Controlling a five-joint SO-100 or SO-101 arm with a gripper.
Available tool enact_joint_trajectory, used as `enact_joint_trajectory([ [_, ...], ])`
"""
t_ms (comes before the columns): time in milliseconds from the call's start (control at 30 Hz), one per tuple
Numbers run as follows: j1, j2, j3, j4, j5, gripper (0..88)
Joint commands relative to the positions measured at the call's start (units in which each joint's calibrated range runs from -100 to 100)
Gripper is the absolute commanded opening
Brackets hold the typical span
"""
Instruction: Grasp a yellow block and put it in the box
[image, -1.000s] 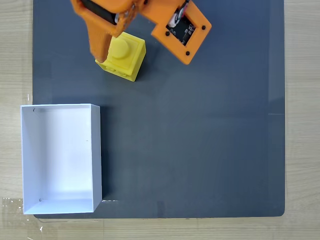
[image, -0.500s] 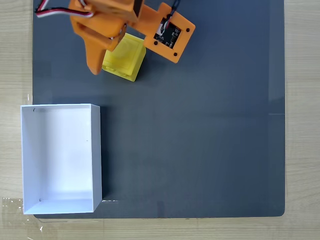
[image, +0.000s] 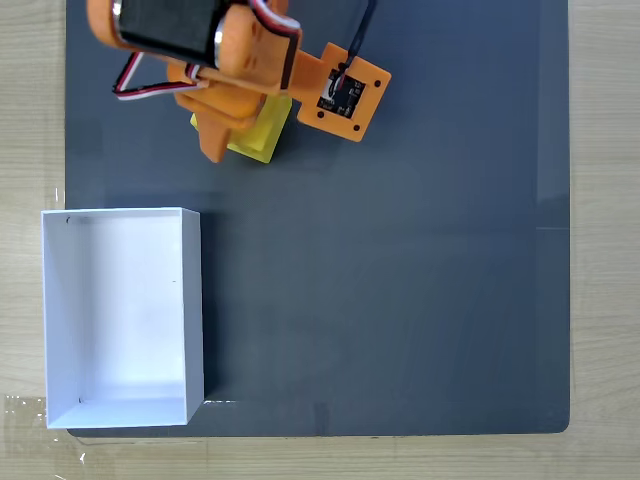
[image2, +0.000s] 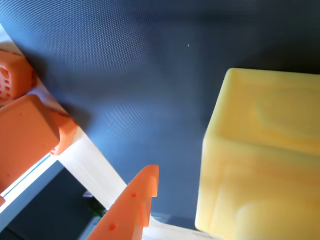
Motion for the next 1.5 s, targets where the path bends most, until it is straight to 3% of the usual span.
enact_joint_trajectory([
  [0, -0.27, 0.93, -0.93, -1.88, -0.07, 47.0],
  [267, -0.27, 2.37, -0.93, -3.1, -0.07, 46.3],
  [600, 0.24, 1.78, -1.02, -4.23, 1.66, 29.8],
  [967, -0.6, 1.52, -8.44, -3.71, 2.39, 29.5],
  [1467, -22.57, -25.26, -26.26, -3.53, 1.82, 29.5],
])
